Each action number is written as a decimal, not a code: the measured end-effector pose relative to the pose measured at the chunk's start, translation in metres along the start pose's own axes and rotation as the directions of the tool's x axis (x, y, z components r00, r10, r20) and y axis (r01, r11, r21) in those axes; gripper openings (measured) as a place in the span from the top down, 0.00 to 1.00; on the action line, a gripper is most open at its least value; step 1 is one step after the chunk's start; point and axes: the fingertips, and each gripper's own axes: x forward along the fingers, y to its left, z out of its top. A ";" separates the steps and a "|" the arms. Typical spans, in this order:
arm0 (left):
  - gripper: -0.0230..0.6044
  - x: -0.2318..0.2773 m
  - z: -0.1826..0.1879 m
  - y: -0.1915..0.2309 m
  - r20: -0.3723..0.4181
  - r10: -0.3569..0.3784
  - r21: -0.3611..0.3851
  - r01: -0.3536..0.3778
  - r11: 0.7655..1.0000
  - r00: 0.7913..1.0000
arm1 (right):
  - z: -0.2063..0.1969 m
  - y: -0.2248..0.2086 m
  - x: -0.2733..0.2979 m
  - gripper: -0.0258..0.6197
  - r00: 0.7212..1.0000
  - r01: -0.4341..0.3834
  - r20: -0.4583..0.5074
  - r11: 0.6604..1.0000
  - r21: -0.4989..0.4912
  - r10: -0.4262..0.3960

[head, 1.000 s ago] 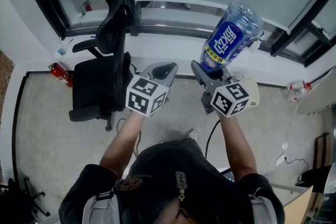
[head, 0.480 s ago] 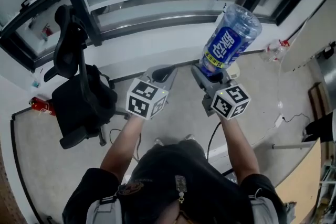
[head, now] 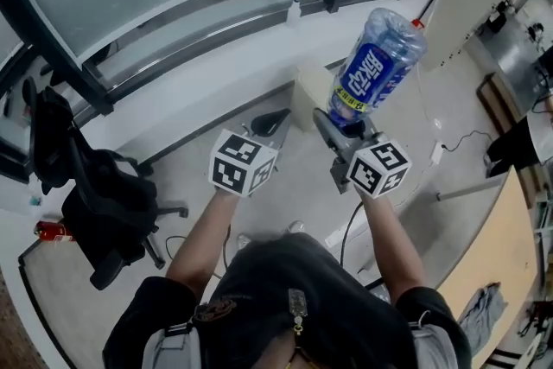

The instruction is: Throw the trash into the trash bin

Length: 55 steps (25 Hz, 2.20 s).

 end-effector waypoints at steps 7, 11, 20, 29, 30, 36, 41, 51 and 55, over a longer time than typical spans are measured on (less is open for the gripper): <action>0.96 0.082 0.014 -0.064 -0.019 -0.122 0.038 0.123 0.992 0.992 | 0.006 -0.079 -0.065 0.68 0.990 0.143 0.001 0.989 -0.027 -0.143; 0.96 0.133 0.027 -0.106 -0.029 -0.162 0.059 0.164 0.985 0.986 | 0.015 -0.131 -0.106 0.69 0.982 0.188 0.022 0.982 -0.013 -0.187; 0.96 0.194 0.029 -0.139 -0.060 -0.244 0.070 0.248 0.966 0.968 | 0.020 -0.184 -0.140 0.68 0.964 0.262 0.050 0.965 0.009 -0.262; 0.96 0.243 0.004 -0.128 -0.089 -0.278 0.071 0.285 0.956 0.956 | -0.007 -0.232 -0.134 0.68 0.949 0.307 0.070 0.951 0.030 -0.308; 0.96 0.252 0.004 -0.122 -0.089 -0.288 0.071 0.295 0.953 0.953 | -0.009 -0.241 -0.127 0.68 0.947 0.312 0.069 0.950 0.027 -0.314; 0.96 0.305 0.025 -0.059 -0.105 -0.366 0.061 0.373 0.926 0.925 | 0.016 -0.287 -0.056 0.69 0.928 0.364 0.078 0.931 0.011 -0.364; 0.96 0.342 0.021 -0.029 -0.134 -0.398 0.055 0.408 0.911 0.908 | 0.013 -0.317 -0.023 0.68 0.924 0.369 0.092 0.929 0.031 -0.371; 0.96 0.432 -0.025 0.004 -0.202 -0.367 -0.002 0.374 0.927 0.908 | -0.036 -0.406 0.014 0.68 0.935 0.354 -0.003 0.932 0.077 -0.355; 0.96 0.478 -0.063 0.013 -0.253 -0.308 -0.028 0.312 0.950 0.917 | -0.073 -0.455 0.021 0.68 0.952 0.304 -0.056 0.949 0.087 -0.300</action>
